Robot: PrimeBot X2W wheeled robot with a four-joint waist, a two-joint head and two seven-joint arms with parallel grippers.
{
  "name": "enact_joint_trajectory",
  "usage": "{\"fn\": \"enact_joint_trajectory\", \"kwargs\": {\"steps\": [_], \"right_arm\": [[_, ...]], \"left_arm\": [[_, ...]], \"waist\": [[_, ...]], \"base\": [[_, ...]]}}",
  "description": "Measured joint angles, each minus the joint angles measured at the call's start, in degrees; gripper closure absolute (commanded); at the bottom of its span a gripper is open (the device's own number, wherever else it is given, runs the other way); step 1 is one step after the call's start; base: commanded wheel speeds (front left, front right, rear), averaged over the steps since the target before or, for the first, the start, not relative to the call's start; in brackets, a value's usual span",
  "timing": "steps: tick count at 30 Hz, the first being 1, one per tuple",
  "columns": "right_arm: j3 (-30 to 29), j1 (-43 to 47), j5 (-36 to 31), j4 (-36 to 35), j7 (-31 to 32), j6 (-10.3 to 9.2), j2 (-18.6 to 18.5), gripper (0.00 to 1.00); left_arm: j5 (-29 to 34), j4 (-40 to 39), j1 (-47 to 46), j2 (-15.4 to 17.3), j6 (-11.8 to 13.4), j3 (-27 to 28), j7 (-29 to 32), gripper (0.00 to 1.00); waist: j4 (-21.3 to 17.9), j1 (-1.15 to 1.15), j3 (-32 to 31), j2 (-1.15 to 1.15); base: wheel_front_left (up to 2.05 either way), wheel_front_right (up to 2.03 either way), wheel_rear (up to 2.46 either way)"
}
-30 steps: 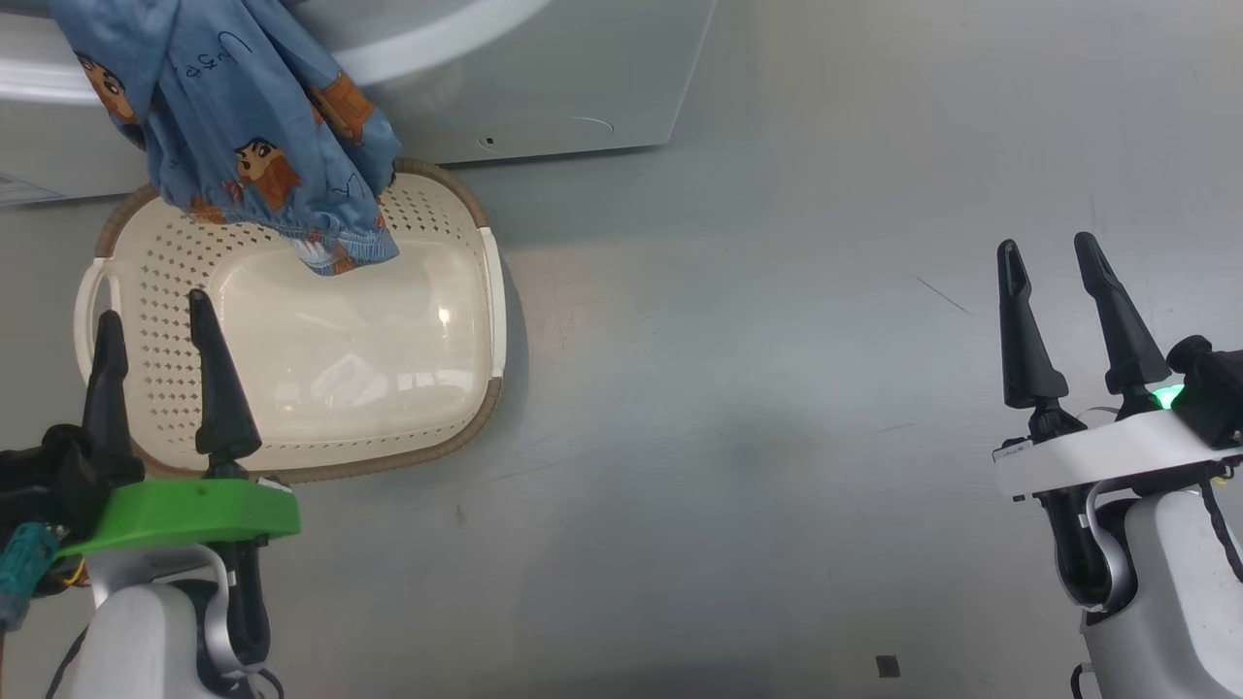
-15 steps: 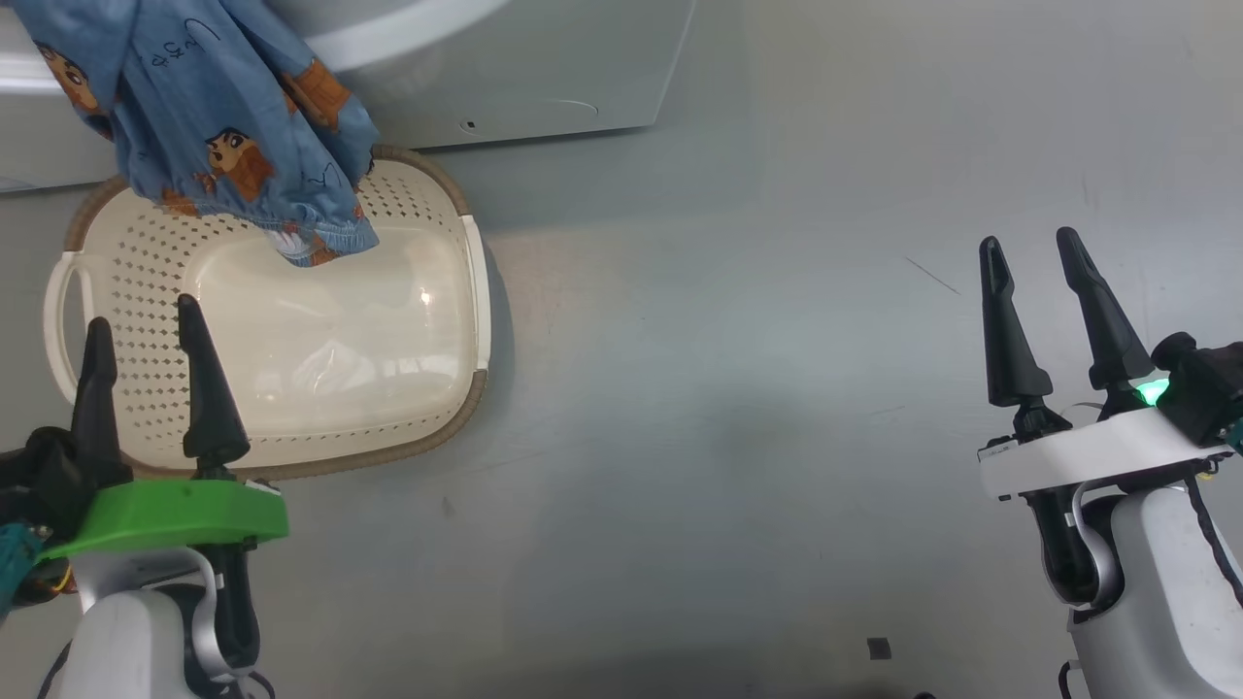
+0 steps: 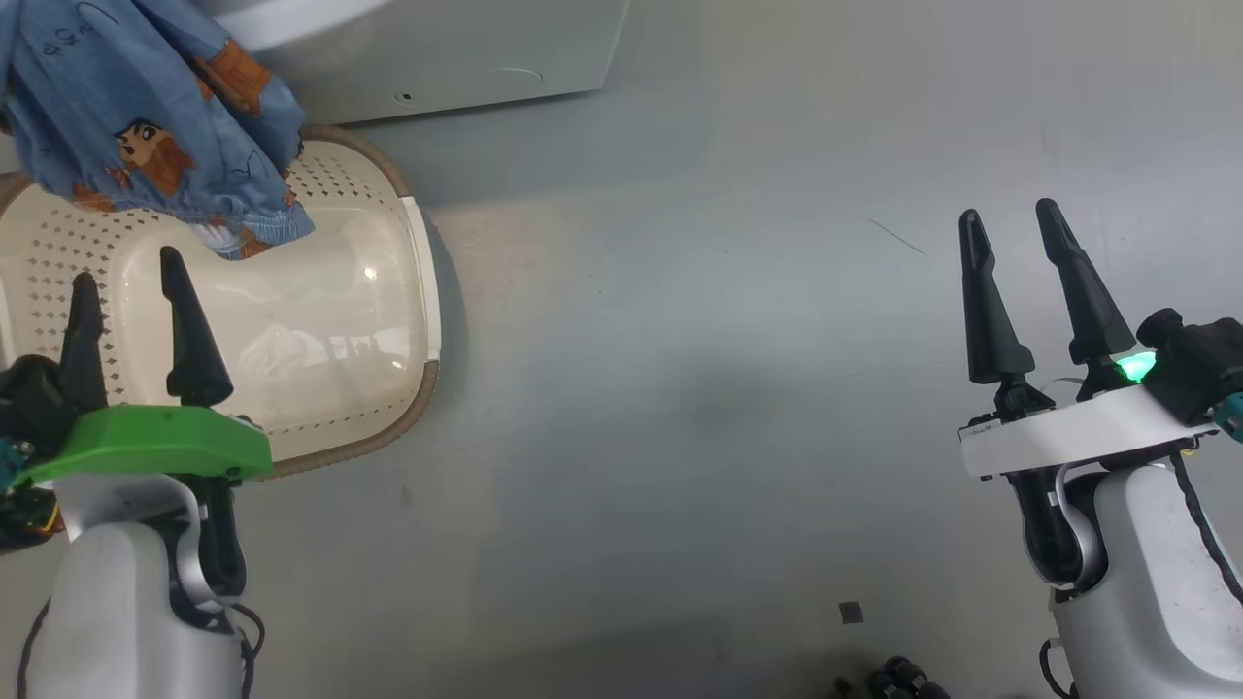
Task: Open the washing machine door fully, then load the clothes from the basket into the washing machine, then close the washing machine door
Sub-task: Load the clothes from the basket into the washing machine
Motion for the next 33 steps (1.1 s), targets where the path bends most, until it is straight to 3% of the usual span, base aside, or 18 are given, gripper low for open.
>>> {"fn": "enact_joint_trajectory", "kwargs": {"steps": [12,33], "right_arm": [[0.3,-1.3,0.4,-0.1,0.0,0.00,0.3,0.00],[0.4,-3.6,0.4,-1.3,0.0,0.00,-1.0,0.00]], "left_arm": [[-5.2,7.2,-8.4,0.0,0.0,3.0,1.2,0.00],[-7.4,21.0,-23.4,0.2,0.0,7.2,-0.7,0.00]], "waist": [[-2.7,0.00,3.0,0.00],[-4.4,0.00,9.2,0.00]], "base": [[0.00,0.00,0.00],[0.00,0.00,0.00]]}}
